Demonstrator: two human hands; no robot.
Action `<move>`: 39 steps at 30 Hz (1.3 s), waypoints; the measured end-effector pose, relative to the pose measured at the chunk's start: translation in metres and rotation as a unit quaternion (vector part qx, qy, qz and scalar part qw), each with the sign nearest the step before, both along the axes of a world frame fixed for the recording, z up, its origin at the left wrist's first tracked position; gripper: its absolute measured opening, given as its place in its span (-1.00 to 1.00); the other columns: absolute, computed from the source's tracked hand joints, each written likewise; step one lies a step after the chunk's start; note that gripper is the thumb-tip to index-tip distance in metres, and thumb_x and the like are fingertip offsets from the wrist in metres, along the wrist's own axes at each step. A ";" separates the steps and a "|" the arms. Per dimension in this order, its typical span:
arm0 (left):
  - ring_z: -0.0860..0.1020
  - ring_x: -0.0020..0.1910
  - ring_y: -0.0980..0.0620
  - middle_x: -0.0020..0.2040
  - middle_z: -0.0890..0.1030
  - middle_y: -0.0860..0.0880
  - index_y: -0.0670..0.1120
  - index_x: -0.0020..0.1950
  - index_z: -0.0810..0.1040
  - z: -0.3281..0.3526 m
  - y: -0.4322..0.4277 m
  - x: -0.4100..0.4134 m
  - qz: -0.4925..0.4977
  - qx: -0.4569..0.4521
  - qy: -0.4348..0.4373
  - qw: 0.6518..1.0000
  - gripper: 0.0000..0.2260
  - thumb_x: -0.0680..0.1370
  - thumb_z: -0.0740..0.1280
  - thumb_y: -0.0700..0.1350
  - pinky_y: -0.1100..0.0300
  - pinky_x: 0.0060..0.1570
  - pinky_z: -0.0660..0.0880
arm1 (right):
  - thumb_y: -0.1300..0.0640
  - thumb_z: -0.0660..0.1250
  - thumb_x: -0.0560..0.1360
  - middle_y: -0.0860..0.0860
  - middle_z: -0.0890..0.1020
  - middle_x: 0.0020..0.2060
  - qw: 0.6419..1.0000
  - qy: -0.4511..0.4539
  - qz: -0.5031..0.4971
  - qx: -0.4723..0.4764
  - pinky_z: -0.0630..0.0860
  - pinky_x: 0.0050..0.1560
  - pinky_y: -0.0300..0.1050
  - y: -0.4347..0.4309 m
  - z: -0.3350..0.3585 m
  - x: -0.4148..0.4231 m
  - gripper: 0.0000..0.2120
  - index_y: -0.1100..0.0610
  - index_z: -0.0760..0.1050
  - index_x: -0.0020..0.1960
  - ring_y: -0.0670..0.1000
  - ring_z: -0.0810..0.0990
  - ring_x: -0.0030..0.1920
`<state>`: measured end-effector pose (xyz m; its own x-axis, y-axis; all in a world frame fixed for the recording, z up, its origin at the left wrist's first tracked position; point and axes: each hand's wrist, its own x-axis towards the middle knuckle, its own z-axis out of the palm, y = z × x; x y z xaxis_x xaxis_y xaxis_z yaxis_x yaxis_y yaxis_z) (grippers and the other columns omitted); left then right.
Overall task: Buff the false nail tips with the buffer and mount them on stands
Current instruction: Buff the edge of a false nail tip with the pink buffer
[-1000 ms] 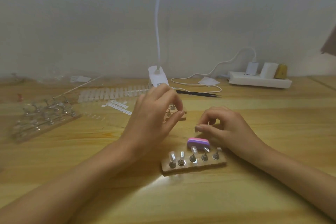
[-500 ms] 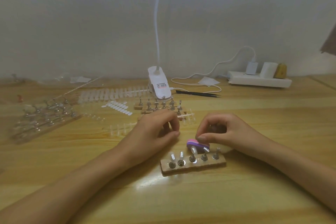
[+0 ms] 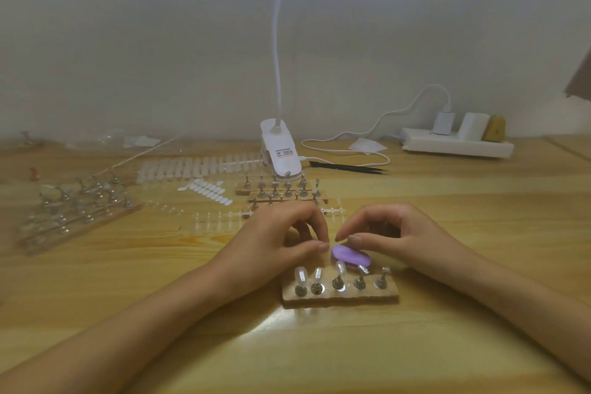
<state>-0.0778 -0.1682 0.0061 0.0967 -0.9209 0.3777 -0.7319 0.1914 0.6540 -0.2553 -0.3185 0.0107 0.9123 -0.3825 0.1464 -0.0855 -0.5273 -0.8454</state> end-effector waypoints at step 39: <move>0.62 -0.15 0.07 -0.18 0.66 0.06 -0.09 -0.16 0.62 0.001 -0.004 -0.011 0.025 0.037 0.249 0.967 -0.91 0.47 0.50 -0.13 0.17 -0.10 0.58 | -0.01 0.47 0.44 0.11 0.71 0.00 0.981 -0.065 -0.029 0.181 0.61 -0.26 -0.17 0.019 0.005 0.003 -0.74 0.02 0.66 0.11 0.15 0.70 -0.19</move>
